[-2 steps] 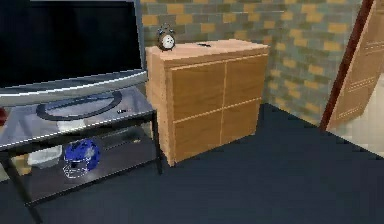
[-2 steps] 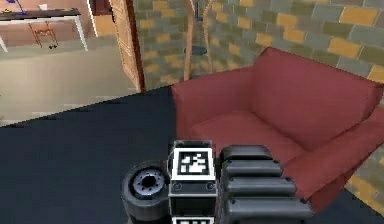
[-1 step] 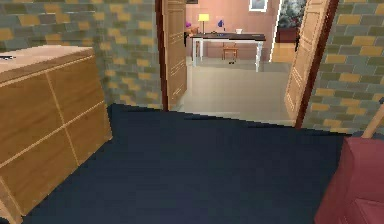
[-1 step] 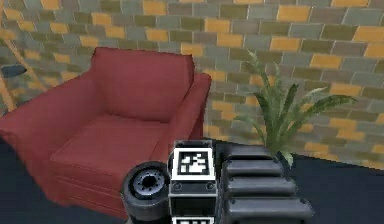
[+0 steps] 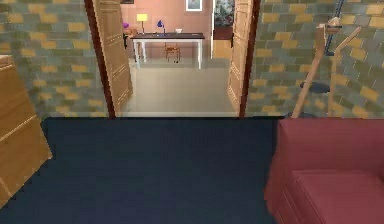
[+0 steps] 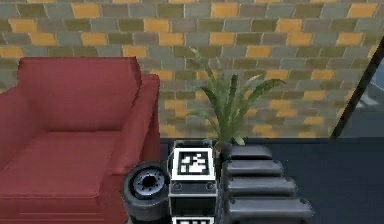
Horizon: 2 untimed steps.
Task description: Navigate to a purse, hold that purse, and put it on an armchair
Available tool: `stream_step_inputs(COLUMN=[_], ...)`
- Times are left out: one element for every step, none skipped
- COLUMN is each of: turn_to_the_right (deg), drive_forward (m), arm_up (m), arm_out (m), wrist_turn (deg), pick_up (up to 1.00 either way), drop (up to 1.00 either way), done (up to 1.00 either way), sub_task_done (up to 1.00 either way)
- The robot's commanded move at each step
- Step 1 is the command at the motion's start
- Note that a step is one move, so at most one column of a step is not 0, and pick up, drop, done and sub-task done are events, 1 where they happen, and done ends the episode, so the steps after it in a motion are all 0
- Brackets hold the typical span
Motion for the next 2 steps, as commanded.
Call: stream_step_inputs(turn_to_the_right=[0.0,-45.0], drive_forward=[0.70,0.00], arm_up=[0.00,0.00], arm_out=[0.00,0.00], wrist_turn=[0.0,0.0], pick_up=[0.00,0.00], drop=[0.00,0.00], done=[0.00,0.00], sub_task_done=[0.00,0.00])
